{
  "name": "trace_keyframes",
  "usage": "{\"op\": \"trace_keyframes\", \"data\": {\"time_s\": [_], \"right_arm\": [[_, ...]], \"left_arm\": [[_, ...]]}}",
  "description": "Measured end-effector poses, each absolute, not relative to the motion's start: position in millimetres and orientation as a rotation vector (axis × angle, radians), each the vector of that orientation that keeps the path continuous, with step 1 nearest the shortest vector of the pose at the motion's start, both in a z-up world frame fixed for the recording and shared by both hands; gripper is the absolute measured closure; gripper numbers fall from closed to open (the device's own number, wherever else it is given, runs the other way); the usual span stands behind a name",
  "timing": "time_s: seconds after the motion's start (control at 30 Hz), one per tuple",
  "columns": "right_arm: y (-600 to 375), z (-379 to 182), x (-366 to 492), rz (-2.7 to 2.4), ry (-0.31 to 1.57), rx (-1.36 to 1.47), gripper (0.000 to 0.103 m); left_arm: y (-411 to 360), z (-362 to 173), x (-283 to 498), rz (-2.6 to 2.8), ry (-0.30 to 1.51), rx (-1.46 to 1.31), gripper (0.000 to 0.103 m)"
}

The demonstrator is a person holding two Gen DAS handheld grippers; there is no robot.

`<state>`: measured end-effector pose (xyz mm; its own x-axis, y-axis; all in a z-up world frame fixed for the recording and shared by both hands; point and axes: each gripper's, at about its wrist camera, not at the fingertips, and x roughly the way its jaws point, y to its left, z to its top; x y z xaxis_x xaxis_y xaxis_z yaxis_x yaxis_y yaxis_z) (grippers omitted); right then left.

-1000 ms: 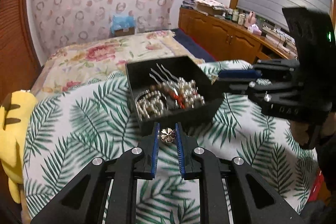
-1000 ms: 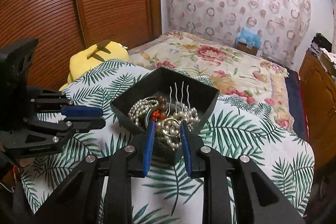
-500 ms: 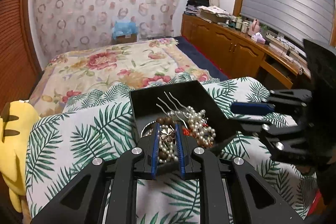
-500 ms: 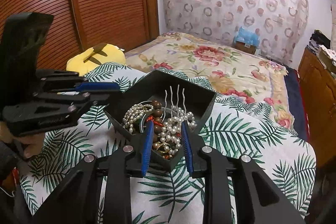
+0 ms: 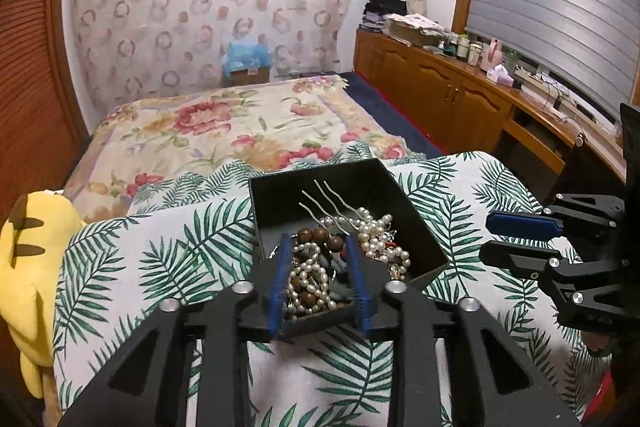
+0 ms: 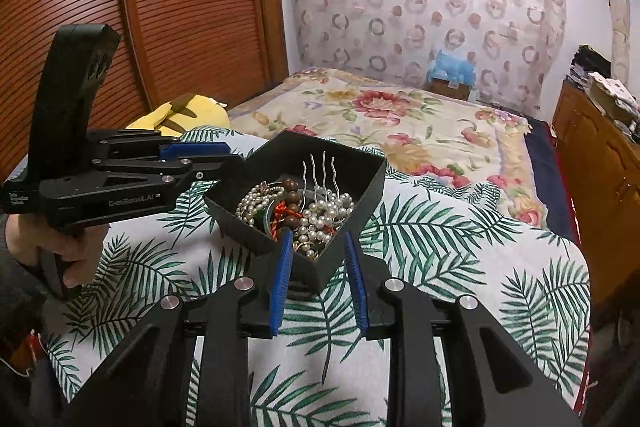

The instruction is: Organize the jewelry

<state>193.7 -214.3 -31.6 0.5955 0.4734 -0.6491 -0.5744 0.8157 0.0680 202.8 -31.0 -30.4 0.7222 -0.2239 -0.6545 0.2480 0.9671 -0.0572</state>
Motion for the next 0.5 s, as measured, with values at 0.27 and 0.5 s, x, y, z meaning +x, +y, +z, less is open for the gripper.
{"op": "trace_keyframes", "data": {"time_s": [0.27,0.5], "right_arm": [[-223.0,-22.8,166.4,0.564,0.667,-0.117,0.070],[-226.9,-15.3,144.5,0.534,0.637,-0.083,0.045]], "left_arm": [[-29.5,-18.1,169.9,-0.208,0.680,0.040,0.020],[-24.6,-11.3,140.1,-0.172,0.672,0.033,0.008]]}}
